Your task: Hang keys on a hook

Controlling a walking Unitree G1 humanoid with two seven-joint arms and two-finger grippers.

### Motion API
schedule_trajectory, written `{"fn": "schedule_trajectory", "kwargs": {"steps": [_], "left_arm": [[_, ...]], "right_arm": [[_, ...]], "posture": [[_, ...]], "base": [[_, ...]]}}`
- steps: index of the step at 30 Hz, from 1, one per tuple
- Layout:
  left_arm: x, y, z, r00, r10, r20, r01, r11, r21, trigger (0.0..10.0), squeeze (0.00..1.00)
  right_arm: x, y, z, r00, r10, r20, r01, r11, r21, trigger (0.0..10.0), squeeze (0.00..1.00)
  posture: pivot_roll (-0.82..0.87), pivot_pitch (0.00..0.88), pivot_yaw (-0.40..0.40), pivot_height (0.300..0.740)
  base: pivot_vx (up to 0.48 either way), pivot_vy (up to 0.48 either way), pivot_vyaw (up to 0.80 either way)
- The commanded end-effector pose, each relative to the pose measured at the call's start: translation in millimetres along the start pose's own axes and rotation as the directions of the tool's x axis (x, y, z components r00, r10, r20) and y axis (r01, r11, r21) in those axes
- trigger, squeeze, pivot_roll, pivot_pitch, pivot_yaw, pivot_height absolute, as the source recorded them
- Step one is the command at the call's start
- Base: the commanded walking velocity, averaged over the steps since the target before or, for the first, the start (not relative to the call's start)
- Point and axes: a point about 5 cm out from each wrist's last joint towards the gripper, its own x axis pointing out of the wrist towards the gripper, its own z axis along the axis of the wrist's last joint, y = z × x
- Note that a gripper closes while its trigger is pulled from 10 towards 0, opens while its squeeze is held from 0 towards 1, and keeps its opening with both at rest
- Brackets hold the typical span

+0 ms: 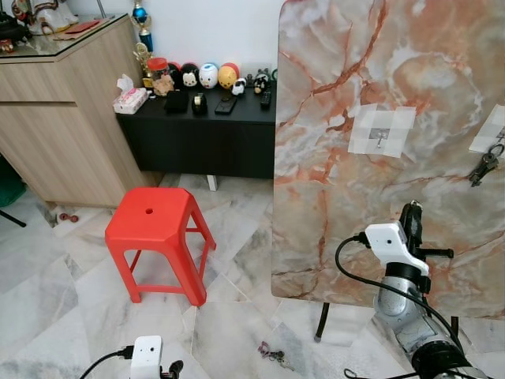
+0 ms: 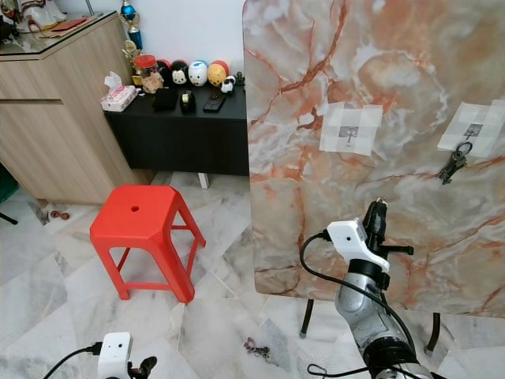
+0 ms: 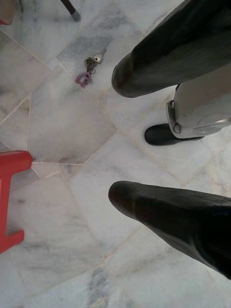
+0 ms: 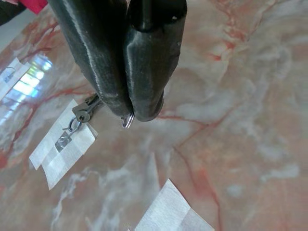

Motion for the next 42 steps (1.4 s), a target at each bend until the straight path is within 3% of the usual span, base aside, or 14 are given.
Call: {"fn": "schedule_trajectory", "kwargs": {"steps": [1, 6, 13, 32, 42], "left_arm": [[-0.6, 3.3, 0, 1.0, 0.005, -0.001, -0.005, 1.0, -0.007, 10.0, 0.0], [-0.3, 2.8, 0, 1.0, 0.006, 0.002, -0.006, 1.0, -0.01, 10.0, 0.0], [-0.4, 1.0, -1, 1.0, 0.003, 0.002, -0.003, 1.0, -0.016, 10.0, 0.0], [-0.5, -2.7, -3, 1.0, -0.007, -0.005, 0.007, 1.0, -0.021, 10.0, 0.0], [-1.7, -2.8, -7, 1.0, -0.012, -0.021, 0.012, 1.0, -0.021, 10.0, 0.0]], "right_arm": [[3.3, 2.4, 5, 1.0, 0.012, 0.009, -0.012, 1.0, 0.02, 10.0, 0.0], [3.5, 6.2, 13, 0.995, 0.054, 0.079, -0.055, 0.998, 0.008, 10.0, 0.0], [0.6, 9.3, 16, 0.993, 0.071, 0.096, -0.073, 0.997, 0.016, 10.0, 0.0], [0.7, 9.9, 14, 0.995, 0.077, 0.064, -0.08, 0.996, 0.045, 10.0, 0.0], [-0.4, 10.3, 13, 0.996, 0.072, 0.054, -0.074, 0.996, 0.046, 10.0, 0.0]], "posture": [[0.0, 0.0, 0.027, 0.74], [0.0, 0.0, 0.025, 0.74], [0.0, 0.0, 0.023, 0.74], [0.0, 0.0, 0.014, 0.74], [0.0, 0.0, 0.014, 0.74]], "base": [[0.0, 0.0, 0.0], [0.0, 0.0, 0.0], [0.109, 0.0, 0.0], [0.272, 0.0, 0.0], [0.0, 0.0, 0.0]]}}
